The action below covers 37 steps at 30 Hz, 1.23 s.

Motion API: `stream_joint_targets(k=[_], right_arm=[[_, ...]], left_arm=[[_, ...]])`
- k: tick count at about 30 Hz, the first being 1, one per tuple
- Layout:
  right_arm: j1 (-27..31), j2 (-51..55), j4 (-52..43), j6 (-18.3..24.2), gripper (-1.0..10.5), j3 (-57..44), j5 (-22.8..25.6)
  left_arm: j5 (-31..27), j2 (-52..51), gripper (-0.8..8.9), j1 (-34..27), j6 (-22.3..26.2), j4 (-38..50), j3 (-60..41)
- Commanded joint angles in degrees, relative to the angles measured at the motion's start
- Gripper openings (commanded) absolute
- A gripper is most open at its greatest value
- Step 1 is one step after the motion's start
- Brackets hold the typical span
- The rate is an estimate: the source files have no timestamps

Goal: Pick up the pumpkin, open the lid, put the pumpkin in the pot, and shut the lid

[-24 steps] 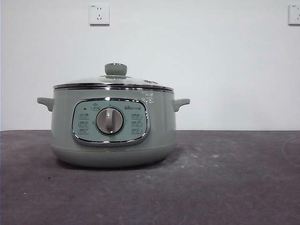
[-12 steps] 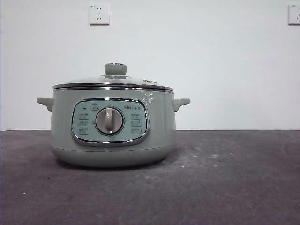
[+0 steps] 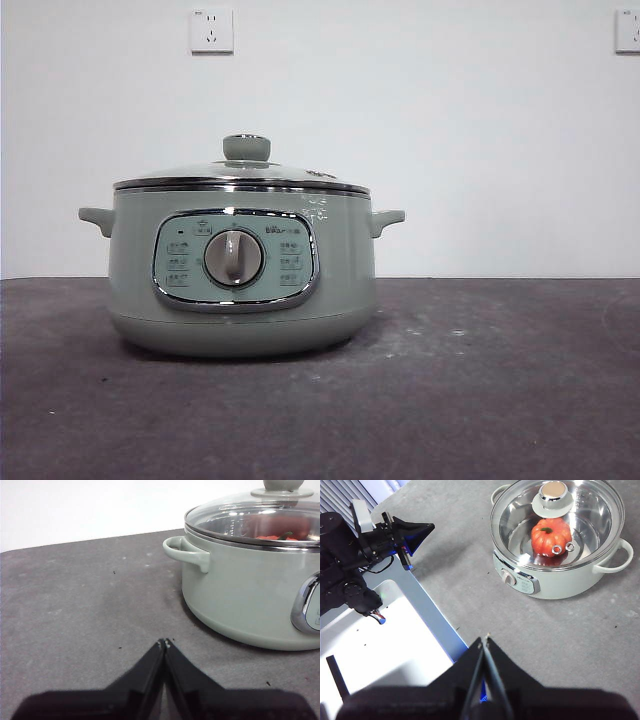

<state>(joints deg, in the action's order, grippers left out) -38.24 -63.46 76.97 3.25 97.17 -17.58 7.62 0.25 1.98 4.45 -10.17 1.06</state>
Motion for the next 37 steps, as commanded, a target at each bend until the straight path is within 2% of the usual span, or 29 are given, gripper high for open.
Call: stream_joint_targets(k=[1,3,6,8,12,16,19,21,26,30,37], right_arm=[[-0.1,0.2,0.2,-0.2,0.0,-0.3,-0.2],[0.9,1.2,0.1,-0.2,0.0,-0.3,0.4],[5.4,4.2,-1.2,3.4,0.0,-0.3,1.4],[9.2,6.5,-3.1,3.9,0.0,-0.3,0.8],[18.5,12.0,-7.3,3.3,0.0,-0.6,-5.0],[25.6,18.1,-13.3,5.7,0.0,-5.2,-4.6],[28.5,23.5,-21.7,8.3,0.0,-13.1,-4.6],[30.0,27.3,-28.4,8.7,0.0,-20.1,-4.6],[31.9,36.6,-48.3,4.2,0.0,-40.7,-4.6],[32.2,42.8,-56.6,3.7,0.0,-54.2,-4.0],[32.2,52.4,-66.5,0.1,0.0,-73.5,4.3]], left_arm=[[-0.1,-0.1,-0.03,-0.2,-0.2,-0.1,-0.9],[0.0,-0.1,-0.03,-0.2,-0.2,-0.1,-0.9],[-0.1,-0.1,-0.03,-0.2,-0.2,-0.1,-0.9],[-0.1,-0.1,-0.03,-0.2,-0.2,-0.1,-0.9],[-0.1,-0.1,-0.03,-0.2,-0.2,-0.1,-0.9],[-0.1,-0.1,-0.03,-0.2,-0.2,-0.1,-0.9],[-0.1,-0.1,-0.03,-0.2,-0.2,-0.1,-0.9],[-0.1,-0.1,-0.03,-0.2,-0.2,-0.1,-0.9],[-0.1,-0.1,-0.03,-0.2,-0.2,-0.1,-0.9],[-0.1,-0.1,-0.03,-0.2,-0.2,-0.1,-0.9],[-0.1,-0.1,-0.03,-0.2,-0.2,-0.1,-0.9]])
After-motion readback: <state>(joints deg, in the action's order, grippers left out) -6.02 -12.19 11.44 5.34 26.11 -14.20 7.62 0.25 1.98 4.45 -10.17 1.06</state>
